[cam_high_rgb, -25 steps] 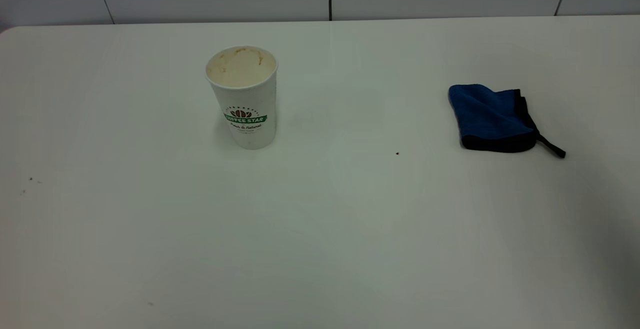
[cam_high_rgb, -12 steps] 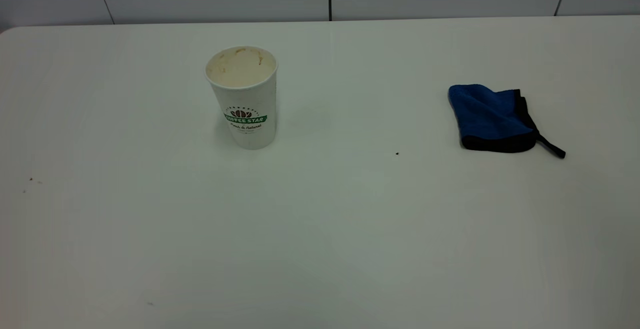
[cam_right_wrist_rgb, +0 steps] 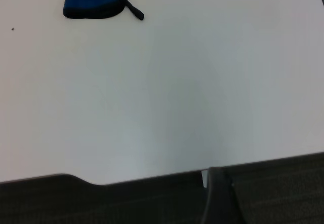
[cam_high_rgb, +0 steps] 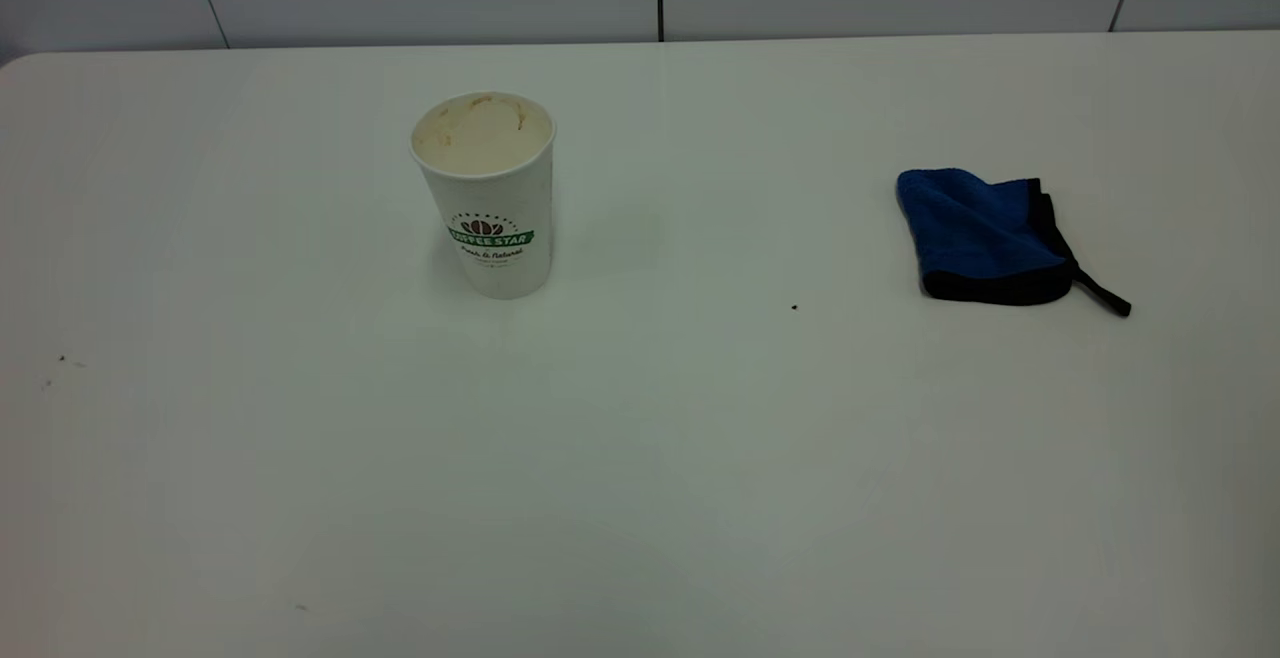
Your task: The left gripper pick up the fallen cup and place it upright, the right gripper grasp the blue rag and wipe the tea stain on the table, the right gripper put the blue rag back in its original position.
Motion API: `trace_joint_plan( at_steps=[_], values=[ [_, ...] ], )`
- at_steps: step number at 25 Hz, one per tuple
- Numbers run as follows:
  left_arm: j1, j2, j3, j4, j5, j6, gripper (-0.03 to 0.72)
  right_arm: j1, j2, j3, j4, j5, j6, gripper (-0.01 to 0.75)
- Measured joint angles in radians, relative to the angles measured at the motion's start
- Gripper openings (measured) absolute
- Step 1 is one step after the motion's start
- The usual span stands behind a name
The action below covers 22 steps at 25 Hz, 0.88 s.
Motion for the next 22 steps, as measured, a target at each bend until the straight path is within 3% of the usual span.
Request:
trace_joint_plan(
  at_steps=[9,22],
  values=[
    [0.000,0.000,0.000,0.000,0.000,0.001,0.493,-0.059,-0.269,0.000,0.000,0.007,0.001,0.536],
    [0.000,0.000,0.000,-0.001,0.000,0.001,0.493,-0.069,-0.281,0.000,0.000,0.010,0.003,0.536]
  ],
)
